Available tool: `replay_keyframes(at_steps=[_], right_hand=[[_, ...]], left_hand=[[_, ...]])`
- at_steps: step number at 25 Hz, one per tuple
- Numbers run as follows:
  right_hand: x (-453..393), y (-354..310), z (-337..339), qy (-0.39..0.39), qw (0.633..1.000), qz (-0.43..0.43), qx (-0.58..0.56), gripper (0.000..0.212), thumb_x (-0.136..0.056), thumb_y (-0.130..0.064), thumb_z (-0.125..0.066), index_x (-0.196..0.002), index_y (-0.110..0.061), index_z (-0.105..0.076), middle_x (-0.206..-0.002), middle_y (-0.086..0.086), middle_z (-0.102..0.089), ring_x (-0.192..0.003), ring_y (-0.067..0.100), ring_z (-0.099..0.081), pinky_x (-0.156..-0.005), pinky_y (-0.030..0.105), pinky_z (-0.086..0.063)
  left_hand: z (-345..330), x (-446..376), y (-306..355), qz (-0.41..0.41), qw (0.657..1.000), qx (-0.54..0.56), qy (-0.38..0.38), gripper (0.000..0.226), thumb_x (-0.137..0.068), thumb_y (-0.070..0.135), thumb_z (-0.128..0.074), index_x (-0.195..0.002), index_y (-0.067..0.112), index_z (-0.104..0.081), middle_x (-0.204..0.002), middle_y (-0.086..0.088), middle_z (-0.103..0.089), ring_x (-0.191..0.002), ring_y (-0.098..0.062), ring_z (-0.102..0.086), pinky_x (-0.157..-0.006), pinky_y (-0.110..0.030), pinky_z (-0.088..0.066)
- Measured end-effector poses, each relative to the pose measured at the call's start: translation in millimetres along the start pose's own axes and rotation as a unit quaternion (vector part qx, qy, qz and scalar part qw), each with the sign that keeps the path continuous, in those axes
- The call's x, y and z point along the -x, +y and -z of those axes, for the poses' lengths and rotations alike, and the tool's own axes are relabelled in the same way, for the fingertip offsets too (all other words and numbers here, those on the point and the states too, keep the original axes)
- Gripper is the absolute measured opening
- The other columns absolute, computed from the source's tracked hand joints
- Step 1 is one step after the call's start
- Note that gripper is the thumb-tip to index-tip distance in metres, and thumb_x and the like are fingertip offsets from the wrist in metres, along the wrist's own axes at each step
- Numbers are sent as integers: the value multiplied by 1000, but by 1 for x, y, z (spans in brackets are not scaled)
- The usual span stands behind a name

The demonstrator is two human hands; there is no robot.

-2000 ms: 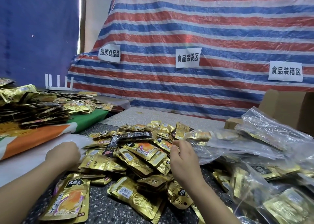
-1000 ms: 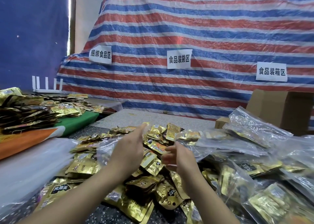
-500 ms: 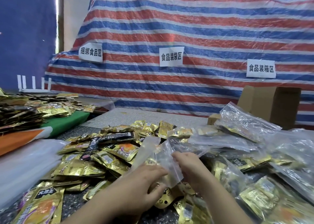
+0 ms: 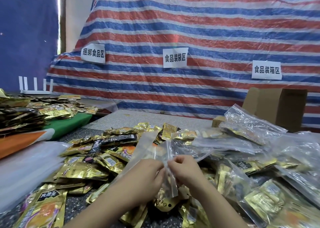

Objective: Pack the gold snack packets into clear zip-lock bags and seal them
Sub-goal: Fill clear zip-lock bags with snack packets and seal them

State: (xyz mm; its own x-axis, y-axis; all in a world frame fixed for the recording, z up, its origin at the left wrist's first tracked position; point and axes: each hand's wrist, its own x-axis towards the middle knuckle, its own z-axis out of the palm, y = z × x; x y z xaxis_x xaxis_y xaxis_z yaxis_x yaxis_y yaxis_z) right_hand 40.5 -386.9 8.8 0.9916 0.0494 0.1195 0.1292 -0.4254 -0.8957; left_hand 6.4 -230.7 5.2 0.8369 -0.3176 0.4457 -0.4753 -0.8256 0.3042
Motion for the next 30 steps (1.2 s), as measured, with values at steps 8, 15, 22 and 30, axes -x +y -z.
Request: replay_keyframes(at_steps=[8, 15, 22, 30], right_hand=[[12, -15, -9, -32, 990, 73, -119, 23, -96, -9, -59, -79, -4, -73, -65, 5, -66, -54, 11, -60, -52, 27, -47], [15, -14, -16, -51, 988, 108, -95, 17, -96, -1, -58, -85, 0, -72, -74, 21, -70, -64, 20, -66, -64, 35, -58], [22, -18, -11, -101, 979, 174, -41, 17, -97, -3, -57, -88, -2, -71, -65, 0, -64, -59, 12, -64, -57, 26, -51], [22, -15, 2, -180, 966, 163, -85, 12, -96, -1, -60, -96, 8, -68, -79, 14, -66, -68, 21, -64, -64, 26, -54]], left_hand=[[-11, -13, 9, 105, 974, 147, 133, 28, -100, 27, -43, -72, 27, -43, -78, 9, -51, -72, -1, -48, -58, -17, -32], [-5, -2, -9, 124, 974, 165, 93, 25, -99, 38, -46, -80, 24, -54, -87, 7, -58, -85, -5, -53, -69, -26, -42], [4, 0, -16, 138, 954, 259, 66, 37, -100, 40, -47, -81, 12, -61, -71, 4, -58, -65, -11, -53, -62, -29, -42], [10, 3, -15, 103, 912, 397, -15, 34, -102, 28, -50, -89, -2, -60, -75, -9, -56, -64, -17, -51, -55, -27, -41]])
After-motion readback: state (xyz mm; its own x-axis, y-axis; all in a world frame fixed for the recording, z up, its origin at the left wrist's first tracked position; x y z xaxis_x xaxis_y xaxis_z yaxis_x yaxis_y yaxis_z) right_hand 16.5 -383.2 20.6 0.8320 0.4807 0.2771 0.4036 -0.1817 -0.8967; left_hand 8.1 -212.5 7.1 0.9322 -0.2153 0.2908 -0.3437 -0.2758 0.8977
